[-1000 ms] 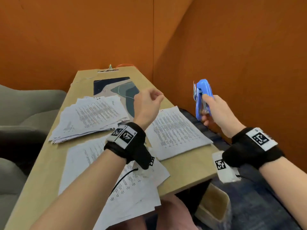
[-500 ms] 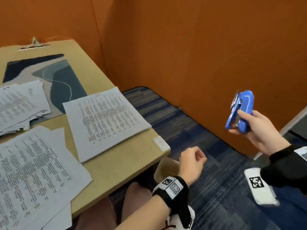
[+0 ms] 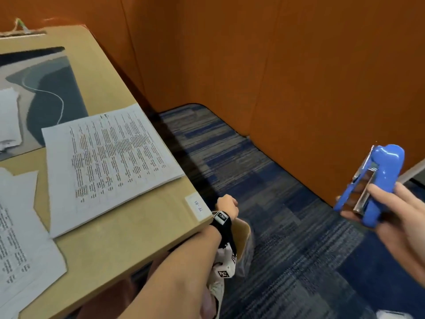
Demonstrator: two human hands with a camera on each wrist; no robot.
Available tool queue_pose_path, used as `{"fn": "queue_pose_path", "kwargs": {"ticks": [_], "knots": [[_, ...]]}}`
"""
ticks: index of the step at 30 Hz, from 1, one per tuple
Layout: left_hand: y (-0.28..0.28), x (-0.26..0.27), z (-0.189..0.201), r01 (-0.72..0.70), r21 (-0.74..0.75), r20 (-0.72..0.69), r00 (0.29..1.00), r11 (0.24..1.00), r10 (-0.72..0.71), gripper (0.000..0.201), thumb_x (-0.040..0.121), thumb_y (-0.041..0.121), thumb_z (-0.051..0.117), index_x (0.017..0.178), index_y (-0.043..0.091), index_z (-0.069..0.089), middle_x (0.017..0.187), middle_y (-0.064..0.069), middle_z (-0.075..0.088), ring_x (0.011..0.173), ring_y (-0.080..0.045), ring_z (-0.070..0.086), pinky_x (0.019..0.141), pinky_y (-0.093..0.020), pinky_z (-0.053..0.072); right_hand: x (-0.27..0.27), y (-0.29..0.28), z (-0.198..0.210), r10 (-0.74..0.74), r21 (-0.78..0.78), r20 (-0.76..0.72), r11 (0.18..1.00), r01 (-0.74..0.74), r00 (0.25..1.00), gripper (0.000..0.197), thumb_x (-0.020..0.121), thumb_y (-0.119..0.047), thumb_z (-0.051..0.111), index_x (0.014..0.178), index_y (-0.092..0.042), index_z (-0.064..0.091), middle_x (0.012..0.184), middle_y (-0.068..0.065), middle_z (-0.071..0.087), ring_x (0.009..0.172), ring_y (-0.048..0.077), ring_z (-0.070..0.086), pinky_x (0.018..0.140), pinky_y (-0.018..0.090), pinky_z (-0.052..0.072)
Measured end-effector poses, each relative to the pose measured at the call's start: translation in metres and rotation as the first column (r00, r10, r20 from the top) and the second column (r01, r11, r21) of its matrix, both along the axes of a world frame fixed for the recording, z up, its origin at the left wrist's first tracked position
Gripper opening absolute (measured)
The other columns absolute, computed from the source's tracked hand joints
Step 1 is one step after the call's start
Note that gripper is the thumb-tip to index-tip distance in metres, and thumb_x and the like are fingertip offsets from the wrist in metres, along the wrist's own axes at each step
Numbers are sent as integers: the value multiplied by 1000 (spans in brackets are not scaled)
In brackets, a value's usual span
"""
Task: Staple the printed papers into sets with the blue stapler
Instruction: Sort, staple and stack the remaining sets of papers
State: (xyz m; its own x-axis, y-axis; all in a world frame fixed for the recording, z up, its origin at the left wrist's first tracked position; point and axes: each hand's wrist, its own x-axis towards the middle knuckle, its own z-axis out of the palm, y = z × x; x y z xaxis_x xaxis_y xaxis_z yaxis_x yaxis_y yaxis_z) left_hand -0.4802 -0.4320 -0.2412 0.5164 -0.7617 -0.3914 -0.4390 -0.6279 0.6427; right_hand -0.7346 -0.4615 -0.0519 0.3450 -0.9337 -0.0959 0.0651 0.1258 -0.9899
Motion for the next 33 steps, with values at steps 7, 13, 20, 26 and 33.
{"fn": "queue_pose_path", "kwargs": {"ticks": [7,13,20,26,33], "knots": [[40,-34,61,161,-87,28,987,983,-160,24,93,7,47,99,10,70,111,-11,68,107,-29,62,94,-36,48,31,16,26,30,84,141,996,-42,990,29,99,-16,41,124,-25,51,100,10,69,86,23,70,57,25,57],[142,-53,165,347,-352,180,937,869,-301,20,97,23,49,107,17,65,103,-2,61,96,-17,58,86,-28,45,113,52,87,291,-18,115,957,-291,950,41,73,-35,64,111,-20,56,96,13,73,80,21,72,57,24,58],[300,44,265,-4,-600,319,916,800,244,13,93,33,54,97,30,66,92,18,61,77,1,55,77,-18,45,249,126,113,623,20,69,780,-625,779,34,89,-25,60,119,-10,56,100,14,72,87,19,69,72,30,60],[412,190,265,-394,-263,578,666,881,471,15,92,27,54,100,19,64,102,3,66,96,-20,62,81,-33,50,352,196,84,745,120,-381,628,-769,548,21,95,-31,56,92,-10,54,73,9,59,66,22,57,53,26,46],[458,305,224,-287,282,501,858,915,115,72,86,37,63,147,18,28,146,-8,40,127,-29,44,105,-37,38,412,214,59,234,-83,-947,478,-875,218,23,95,-25,48,81,-7,53,79,10,57,74,26,56,56,24,39]]}}
